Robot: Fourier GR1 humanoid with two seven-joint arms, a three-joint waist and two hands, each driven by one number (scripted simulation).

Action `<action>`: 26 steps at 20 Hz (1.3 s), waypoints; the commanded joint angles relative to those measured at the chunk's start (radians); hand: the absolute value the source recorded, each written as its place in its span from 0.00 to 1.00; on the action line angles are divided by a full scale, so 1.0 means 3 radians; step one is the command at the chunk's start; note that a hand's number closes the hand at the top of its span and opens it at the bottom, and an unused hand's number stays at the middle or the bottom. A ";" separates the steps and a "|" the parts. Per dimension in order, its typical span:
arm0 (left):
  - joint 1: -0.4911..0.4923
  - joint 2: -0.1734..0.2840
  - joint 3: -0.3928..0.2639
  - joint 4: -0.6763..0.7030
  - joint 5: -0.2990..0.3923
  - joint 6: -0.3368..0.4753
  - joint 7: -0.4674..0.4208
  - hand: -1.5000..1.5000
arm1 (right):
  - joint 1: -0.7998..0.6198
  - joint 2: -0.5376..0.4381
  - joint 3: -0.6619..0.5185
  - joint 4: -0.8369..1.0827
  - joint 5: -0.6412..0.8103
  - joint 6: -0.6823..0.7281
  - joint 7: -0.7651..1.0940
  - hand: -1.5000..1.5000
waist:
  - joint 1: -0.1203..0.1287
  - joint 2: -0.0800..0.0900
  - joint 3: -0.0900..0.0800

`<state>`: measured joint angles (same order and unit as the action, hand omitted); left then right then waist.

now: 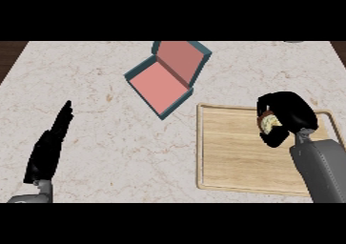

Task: Pick the cupcake from the tray and place it in the cardboard box

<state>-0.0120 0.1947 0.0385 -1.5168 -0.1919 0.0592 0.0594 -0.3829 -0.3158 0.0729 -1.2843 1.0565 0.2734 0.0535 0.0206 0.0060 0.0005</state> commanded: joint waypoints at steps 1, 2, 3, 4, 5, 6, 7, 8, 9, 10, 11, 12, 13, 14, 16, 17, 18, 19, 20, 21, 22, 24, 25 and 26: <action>-0.0089 -0.0020 -0.0010 0.0048 -0.0029 -0.0012 0.0060 0.50 | -0.0376 0.0001 -0.0191 0.0537 0.0152 -0.0294 0.0087 1.00 | -0.0027 -0.0008 0.0000; 0.0000 -0.0020 0.0022 0.0000 0.0013 -0.0022 0.0027 0.50 | -0.0471 0.0057 -0.0185 0.0617 0.0228 -0.0422 0.0160 1.00 | -0.0017 -0.0009 0.0000; -0.0101 0.0019 0.0030 0.0004 0.0023 -0.0069 0.0151 0.50 | -0.0682 -0.0024 -0.0256 0.0753 0.0214 -0.0429 0.0086 1.00 | -0.0010 -0.0006 0.0000; -0.0215 0.0089 0.0132 -0.0039 0.0124 -0.0135 0.0251 0.50 | -0.0696 -0.0146 -0.0316 0.0673 0.0185 -0.0334 0.0076 1.00 | -0.0027 -0.0011 0.0000; -0.0050 -0.0004 0.0083 0.0053 0.0059 -0.0063 0.0052 0.50 | -0.0537 -0.0102 -0.0286 0.0459 0.0200 -0.0405 0.0108 1.00 | -0.0050 -0.0018 -0.0002; 0.0059 0.0117 0.0170 -0.0027 0.0137 -0.0183 0.0000 0.50 | -0.0747 -0.0041 -0.0267 0.0539 0.0225 -0.0325 0.0191 1.00 | -0.0033 -0.0018 -0.0002; 0.0045 -0.0002 0.0076 0.0100 0.0013 -0.0064 -0.0110 0.50 | -0.0652 -0.0067 -0.0391 0.0501 0.0123 -0.0450 0.0108 1.00 | -0.0049 -0.0018 -0.0002; 0.0012 0.0015 0.0059 -0.0083 -0.0035 -0.0035 0.0114 0.50 | -0.0706 -0.0029 -0.0360 0.0222 0.0029 -0.0138 0.0203 1.00 | -0.0058 -0.0025 -0.0002; -0.0046 0.0008 0.0060 -0.0095 0.0007 -0.0061 0.0166 0.50 | -0.0622 -0.0003 -0.0379 -0.0020 -0.0129 -0.0047 0.0113 1.00 | -0.0077 -0.0032 -0.0002; 0.0130 0.0025 0.0081 -0.0156 0.0057 -0.0109 0.0075 0.50 | -0.0688 0.0052 -0.0422 0.0185 -0.0164 -0.0277 -0.0046 1.00 | -0.0044 -0.0024 -0.0001; -0.0157 0.0008 0.0113 0.0080 0.0040 -0.0053 0.0111 0.50 | -0.0890 0.0124 -0.0614 0.0118 -0.0482 -0.0177 -0.0138 1.00 | -0.0078 -0.0020 -0.0001; 0.0002 0.0003 0.0108 -0.0093 0.0064 -0.0060 0.0152 0.50 | -0.0861 0.0187 -0.0620 -0.0105 -0.0573 -0.0151 -0.0131 1.00 | -0.0075 -0.0043 0.0000; 0.0120 -0.0032 -0.0034 -0.0142 -0.0027 -0.0083 0.0084 0.50 | -0.0919 0.0255 -0.0693 0.0039 -0.0645 -0.0289 -0.0205 1.00 | -0.0032 -0.0028 0.0002; 0.0057 -0.0087 0.0002 -0.0107 -0.0046 0.0025 0.0114 0.50 | -0.1018 0.0309 -0.0740 -0.0095 -0.0828 -0.0102 -0.0189 1.00 | -0.0058 -0.0036 0.0000; 0.0045 0.0001 0.0089 -0.0034 0.0003 -0.0041 0.0016 0.50 | -0.0992 0.0361 -0.0757 -0.0271 -0.0985 -0.0075 -0.0289 1.00 | -0.0080 -0.0033 -0.0002; 0.0226 -0.0102 -0.0074 -0.0260 -0.0101 0.0013 0.0154 0.50 | -0.1035 0.0290 -0.0809 -0.0259 -0.1045 -0.0018 -0.0326 1.00 | -0.0053 -0.0034 0.0000; 0.0112 0.0000 0.0061 -0.0053 0.0022 -0.0104 -0.0016 0.50 | -0.1166 0.0460 -0.0742 -0.0020 -0.0994 -0.0173 -0.0298 1.00 | -0.0031 -0.0016 -0.0002; 0.0179 -0.0024 0.0126 -0.0062 0.0095 -0.0094 -0.0057 0.50 | -0.1133 0.0384 -0.0730 -0.0423 -0.1118 0.0150 -0.0167 1.00 | -0.0067 -0.0032 -0.0003; 0.0066 -0.0067 0.0030 -0.0132 -0.0014 -0.0038 0.0101 0.50 | -0.1087 0.0530 -0.0658 -0.0395 -0.1095 -0.0006 -0.0200 1.00 | -0.0062 -0.0027 -0.0002; 0.0070 -0.0129 -0.0091 -0.0223 -0.0124 0.0020 0.0172 0.50 | -0.1386 0.0598 -0.0666 -0.0173 -0.1096 -0.0027 -0.0108 1.00 | -0.0032 -0.0021 -0.0001; 0.0063 0.0020 0.0080 -0.0222 0.0069 -0.0158 0.0200 0.50 | -0.1301 0.0702 -0.0573 -0.0356 -0.1110 -0.0002 -0.0048 1.00 | -0.0044 -0.0027 -0.0002; -0.0019 -0.0073 0.0053 -0.0084 -0.0044 -0.0028 0.0173 0.50 | -0.1565 0.0594 -0.0683 -0.0271 -0.1204 0.0130 0.0107 1.00 | -0.0050 -0.0021 -0.0002; 0.0191 -0.0130 -0.0051 -0.0232 -0.0096 -0.0013 0.0063 0.50 | -0.1761 0.0603 -0.0653 -0.0003 -0.1110 0.0007 0.0076 1.00 | -0.0022 -0.0018 -0.0002; 0.0096 0.0033 0.0103 -0.0270 0.0029 -0.0151 0.0138 0.50 | -0.1783 0.0728 -0.0614 0.0100 -0.1050 -0.0158 0.0122 1.00 | -0.0019 -0.0017 -0.0002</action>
<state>0.0152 0.1787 0.0480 -1.5696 -0.1991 0.0407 0.0919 -0.8282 -0.1418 -0.1210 -1.3268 0.7365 0.2691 0.0562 0.0089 -0.0008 -0.0003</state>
